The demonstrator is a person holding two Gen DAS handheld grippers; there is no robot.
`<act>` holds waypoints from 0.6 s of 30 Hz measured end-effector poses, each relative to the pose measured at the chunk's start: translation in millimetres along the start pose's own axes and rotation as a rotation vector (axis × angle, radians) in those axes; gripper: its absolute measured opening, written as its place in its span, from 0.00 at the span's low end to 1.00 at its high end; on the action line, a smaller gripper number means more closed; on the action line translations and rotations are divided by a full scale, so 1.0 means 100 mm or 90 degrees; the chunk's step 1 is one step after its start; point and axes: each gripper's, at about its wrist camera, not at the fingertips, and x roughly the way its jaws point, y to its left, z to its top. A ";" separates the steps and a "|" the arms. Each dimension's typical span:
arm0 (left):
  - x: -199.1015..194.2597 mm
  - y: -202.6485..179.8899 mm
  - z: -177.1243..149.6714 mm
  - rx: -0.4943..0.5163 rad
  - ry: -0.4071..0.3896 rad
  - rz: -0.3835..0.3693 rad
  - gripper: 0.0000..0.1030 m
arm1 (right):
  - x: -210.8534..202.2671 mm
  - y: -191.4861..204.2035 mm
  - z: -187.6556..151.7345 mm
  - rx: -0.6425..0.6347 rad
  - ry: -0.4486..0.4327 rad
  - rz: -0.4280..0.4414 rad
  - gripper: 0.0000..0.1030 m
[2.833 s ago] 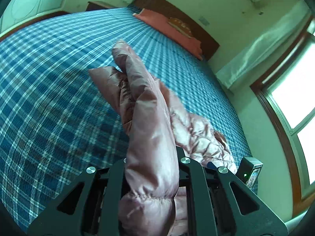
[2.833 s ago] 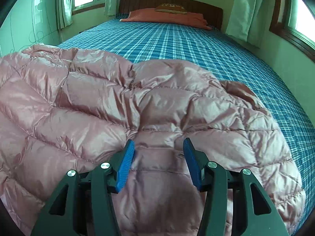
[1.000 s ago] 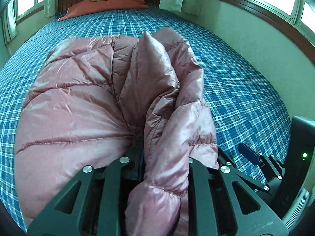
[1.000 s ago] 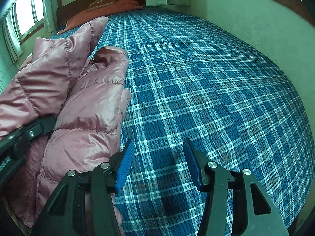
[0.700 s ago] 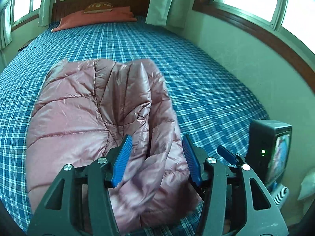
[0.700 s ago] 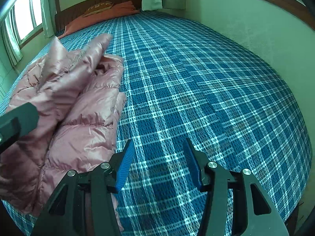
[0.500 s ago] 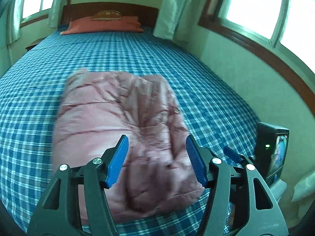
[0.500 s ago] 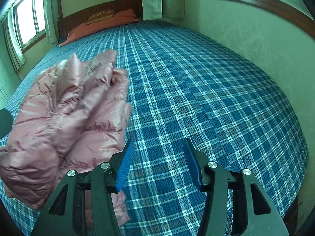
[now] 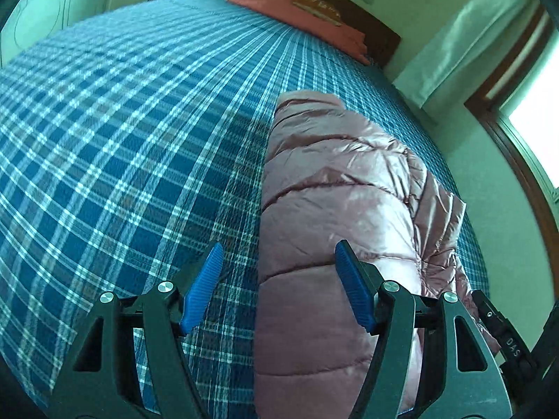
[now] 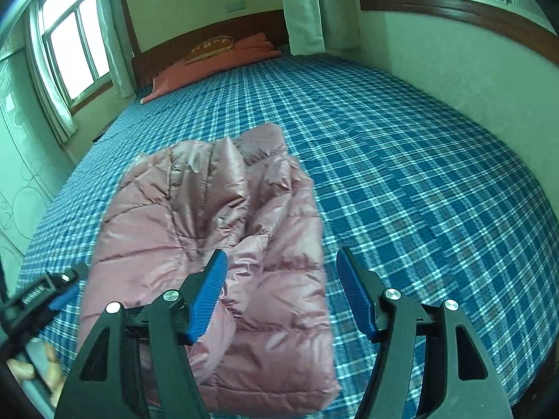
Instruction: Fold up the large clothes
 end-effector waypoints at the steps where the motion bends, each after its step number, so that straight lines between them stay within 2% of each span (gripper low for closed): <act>1: 0.04 0.03 0.00 -0.009 0.005 -0.011 0.65 | 0.01 -0.01 0.01 0.007 0.001 0.006 0.63; 11: 0.16 0.12 -0.06 -0.040 0.006 -0.049 0.69 | 0.05 -0.08 0.03 0.076 0.025 0.072 0.69; 18: 0.25 0.07 -0.12 -0.029 0.015 -0.051 0.69 | 0.41 0.15 -0.18 0.050 0.105 0.100 0.69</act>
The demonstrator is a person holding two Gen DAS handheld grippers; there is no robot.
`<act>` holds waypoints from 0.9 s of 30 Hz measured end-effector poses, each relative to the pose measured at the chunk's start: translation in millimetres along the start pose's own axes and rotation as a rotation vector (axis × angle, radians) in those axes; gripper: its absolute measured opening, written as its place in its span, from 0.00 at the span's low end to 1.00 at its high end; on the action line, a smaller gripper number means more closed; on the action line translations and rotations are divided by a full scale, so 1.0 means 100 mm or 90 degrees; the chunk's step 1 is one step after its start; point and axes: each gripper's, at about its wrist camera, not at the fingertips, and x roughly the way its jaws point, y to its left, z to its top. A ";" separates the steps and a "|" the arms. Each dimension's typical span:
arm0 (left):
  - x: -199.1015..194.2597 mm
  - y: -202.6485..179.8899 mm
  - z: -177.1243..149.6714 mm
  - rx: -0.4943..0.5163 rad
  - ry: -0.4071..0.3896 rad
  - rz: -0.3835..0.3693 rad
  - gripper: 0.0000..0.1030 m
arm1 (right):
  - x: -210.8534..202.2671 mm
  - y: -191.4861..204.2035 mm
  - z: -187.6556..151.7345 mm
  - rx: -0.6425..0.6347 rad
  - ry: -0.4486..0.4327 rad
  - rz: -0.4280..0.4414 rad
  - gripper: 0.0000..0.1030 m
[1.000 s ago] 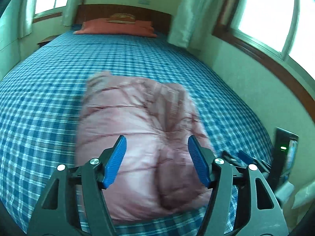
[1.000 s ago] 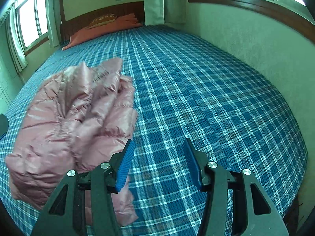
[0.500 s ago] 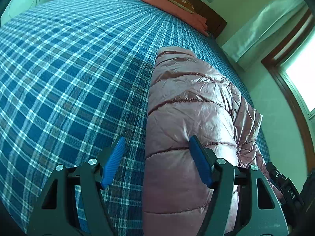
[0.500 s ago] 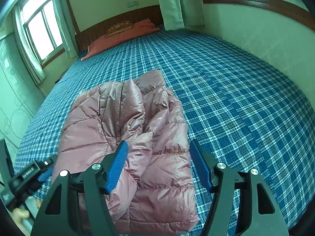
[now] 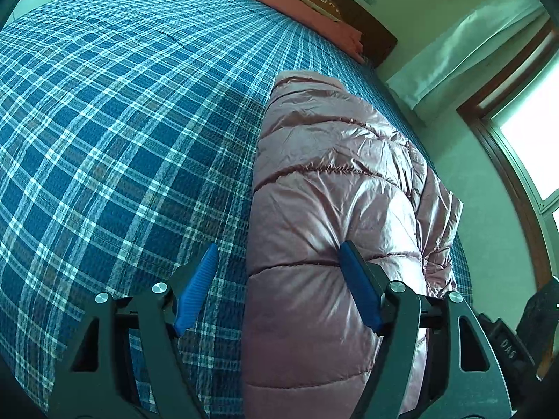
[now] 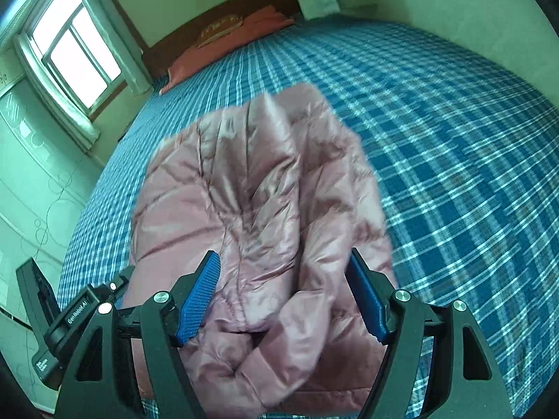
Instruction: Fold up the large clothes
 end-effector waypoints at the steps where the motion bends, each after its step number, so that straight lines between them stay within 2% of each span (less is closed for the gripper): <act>1: 0.01 0.00 0.00 0.001 0.000 0.000 0.69 | 0.05 0.01 -0.02 -0.005 0.008 0.001 0.62; 2: 0.01 -0.01 0.01 0.003 0.001 -0.003 0.69 | 0.07 0.01 -0.03 -0.011 0.015 0.007 0.34; 3: -0.02 -0.03 0.00 0.008 0.002 -0.009 0.69 | 0.08 0.02 -0.03 -0.019 0.018 0.014 0.25; 5: -0.07 -0.07 0.00 0.018 -0.005 -0.011 0.69 | 0.00 0.00 -0.02 -0.026 0.003 0.012 0.18; 9: -0.27 -0.30 -0.15 0.072 -0.029 -0.027 0.69 | -0.11 -0.16 0.00 -0.027 -0.028 -0.021 0.17; 13: -0.09 -0.53 -0.31 0.159 -0.019 0.032 0.69 | 0.00 -0.37 -0.07 -0.006 -0.024 -0.036 0.17; 15: 0.09 -0.51 -0.37 0.153 0.003 0.052 0.69 | 0.09 -0.46 -0.11 0.000 -0.017 -0.031 0.18; 18: 0.33 -0.39 -0.40 0.124 0.046 0.036 0.69 | 0.21 -0.59 -0.16 0.022 -0.010 -0.020 0.19; 20: 0.35 -0.37 -0.39 0.127 0.051 0.033 0.69 | 0.23 -0.62 -0.17 0.033 -0.009 -0.009 0.19; 22: 0.25 -0.41 -0.38 0.141 0.041 0.036 0.68 | 0.16 -0.58 -0.15 0.022 -0.015 -0.015 0.22; 24: 0.06 -0.45 -0.38 0.146 0.018 0.047 0.67 | 0.03 -0.53 -0.16 0.009 -0.026 -0.029 0.34; 25: -0.05 -0.45 -0.39 0.144 -0.001 0.048 0.67 | -0.05 -0.50 -0.17 0.002 -0.034 -0.040 0.36; 27: -0.22 -0.49 -0.43 0.154 -0.026 0.029 0.67 | -0.19 -0.44 -0.23 -0.021 -0.050 -0.054 0.40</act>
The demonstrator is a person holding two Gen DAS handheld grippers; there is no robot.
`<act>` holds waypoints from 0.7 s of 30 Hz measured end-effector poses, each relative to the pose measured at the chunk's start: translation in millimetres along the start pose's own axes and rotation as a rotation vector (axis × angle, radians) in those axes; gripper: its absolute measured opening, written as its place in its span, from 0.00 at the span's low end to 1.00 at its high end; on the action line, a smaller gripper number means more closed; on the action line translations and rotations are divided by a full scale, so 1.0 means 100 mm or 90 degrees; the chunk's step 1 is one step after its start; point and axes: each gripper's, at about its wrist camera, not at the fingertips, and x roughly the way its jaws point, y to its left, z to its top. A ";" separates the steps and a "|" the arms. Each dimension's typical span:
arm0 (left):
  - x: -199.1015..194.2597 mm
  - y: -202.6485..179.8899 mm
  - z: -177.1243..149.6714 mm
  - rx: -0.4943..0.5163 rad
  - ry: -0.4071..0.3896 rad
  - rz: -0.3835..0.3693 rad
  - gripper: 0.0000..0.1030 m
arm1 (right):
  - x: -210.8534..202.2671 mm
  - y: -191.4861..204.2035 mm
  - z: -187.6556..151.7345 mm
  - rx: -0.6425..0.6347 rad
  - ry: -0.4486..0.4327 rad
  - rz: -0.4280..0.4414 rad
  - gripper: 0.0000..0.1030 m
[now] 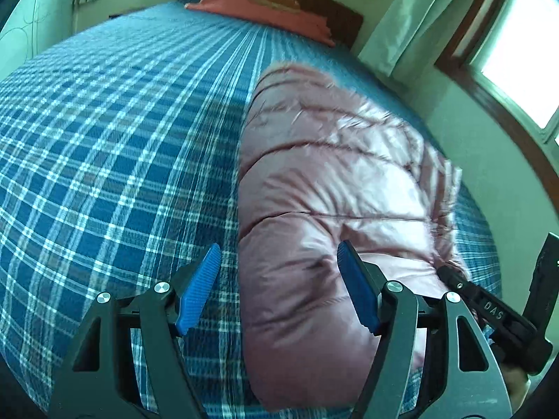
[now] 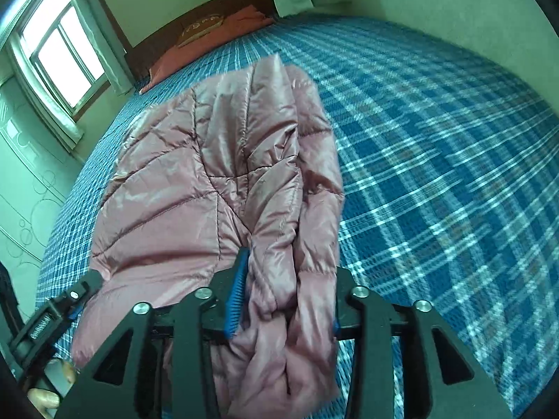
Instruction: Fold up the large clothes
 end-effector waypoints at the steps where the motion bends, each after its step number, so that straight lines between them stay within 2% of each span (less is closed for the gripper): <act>1: -0.04 -0.03 -0.01 0.012 -0.006 -0.004 0.67 | -0.03 0.01 -0.03 -0.010 0.002 -0.005 0.40; 3: 0.00 -0.08 -0.06 0.041 0.001 0.008 0.67 | 0.03 -0.01 -0.12 -0.011 0.024 -0.009 0.40; 4: 0.11 -0.10 -0.10 0.055 0.023 0.022 0.67 | 0.08 -0.05 -0.16 -0.006 0.030 -0.006 0.40; 5: 0.23 -0.08 -0.14 0.056 0.045 0.020 0.67 | 0.13 -0.10 -0.19 -0.001 0.032 -0.004 0.40; 7: 0.30 -0.01 -0.15 0.036 0.052 0.007 0.69 | 0.22 -0.20 -0.22 0.027 0.040 0.019 0.43; 10: 0.19 0.01 -0.06 0.030 0.054 -0.007 0.67 | 0.10 -0.28 -0.15 0.039 0.040 0.019 0.48; 11: 0.12 0.01 -0.01 0.033 0.046 -0.003 0.67 | 0.04 -0.26 -0.11 0.030 0.034 0.005 0.48; 13: -0.02 0.01 0.11 0.028 0.015 -0.015 0.67 | -0.18 -0.15 0.03 -0.001 -0.014 -0.037 0.49; 15: -0.07 -0.01 0.27 0.026 -0.008 -0.021 0.67 | -0.36 -0.04 0.19 -0.022 -0.062 -0.049 0.49; 17: -0.04 -0.06 0.43 0.030 -0.016 -0.029 0.67 | -0.43 0.07 0.38 -0.036 -0.090 -0.020 0.49; 21: 0.16 -0.21 0.76 0.040 -0.033 -0.021 0.67 | -0.26 0.29 0.73 -0.078 -0.120 0.036 0.49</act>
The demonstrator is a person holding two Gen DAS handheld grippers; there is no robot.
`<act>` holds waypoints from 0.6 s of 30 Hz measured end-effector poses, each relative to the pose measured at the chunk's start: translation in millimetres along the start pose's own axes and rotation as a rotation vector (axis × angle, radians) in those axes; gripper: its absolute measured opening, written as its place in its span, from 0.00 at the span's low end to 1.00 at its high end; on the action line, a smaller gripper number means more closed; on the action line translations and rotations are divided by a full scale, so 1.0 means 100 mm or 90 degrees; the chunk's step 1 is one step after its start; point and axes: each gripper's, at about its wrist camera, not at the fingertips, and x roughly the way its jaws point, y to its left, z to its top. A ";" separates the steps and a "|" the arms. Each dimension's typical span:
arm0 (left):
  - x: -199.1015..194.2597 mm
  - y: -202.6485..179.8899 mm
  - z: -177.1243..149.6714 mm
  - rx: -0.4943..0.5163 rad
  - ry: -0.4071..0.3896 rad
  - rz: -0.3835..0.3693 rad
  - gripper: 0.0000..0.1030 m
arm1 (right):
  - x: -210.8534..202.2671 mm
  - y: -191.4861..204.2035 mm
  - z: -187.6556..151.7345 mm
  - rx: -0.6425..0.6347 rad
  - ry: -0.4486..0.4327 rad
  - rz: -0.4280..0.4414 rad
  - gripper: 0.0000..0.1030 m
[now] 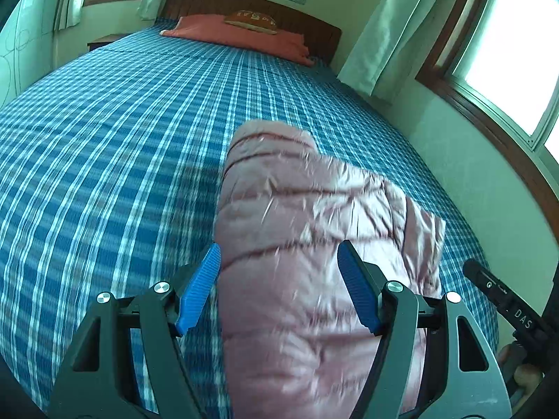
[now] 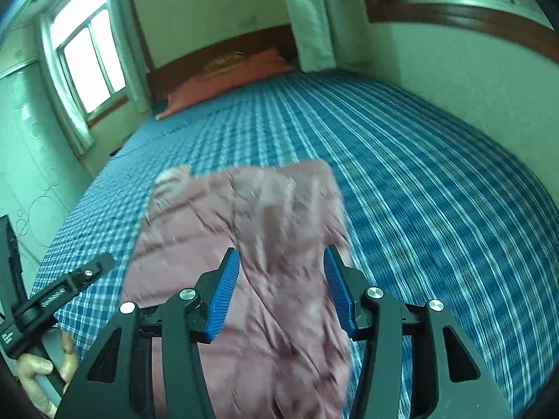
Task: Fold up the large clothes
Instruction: 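Press the narrowed jacket flat with both open grippers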
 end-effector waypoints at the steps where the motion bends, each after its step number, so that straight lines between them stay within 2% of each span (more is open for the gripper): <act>1: 0.05 -0.02 0.03 -0.001 0.003 0.001 0.67 | 0.10 0.04 0.05 -0.008 0.004 0.012 0.49; 4: 0.28 -0.08 0.07 0.000 0.025 0.009 0.67 | 0.42 0.09 0.07 -0.032 0.036 0.019 0.48; 6: 0.46 -0.10 0.08 0.004 0.050 0.019 0.67 | 0.66 0.04 -0.01 -0.042 0.068 -0.005 0.48; 10: 0.71 -0.09 -0.05 0.001 0.083 0.044 0.67 | 0.99 -0.14 -0.24 -0.018 0.117 -0.010 0.47; 15: 0.93 -0.14 -0.16 0.027 0.092 0.089 0.71 | 1.17 -0.23 -0.36 -0.008 0.118 -0.015 0.47; 18: 1.02 -0.09 -0.20 0.024 0.094 0.090 0.73 | 1.19 -0.23 -0.42 -0.009 0.101 -0.018 0.47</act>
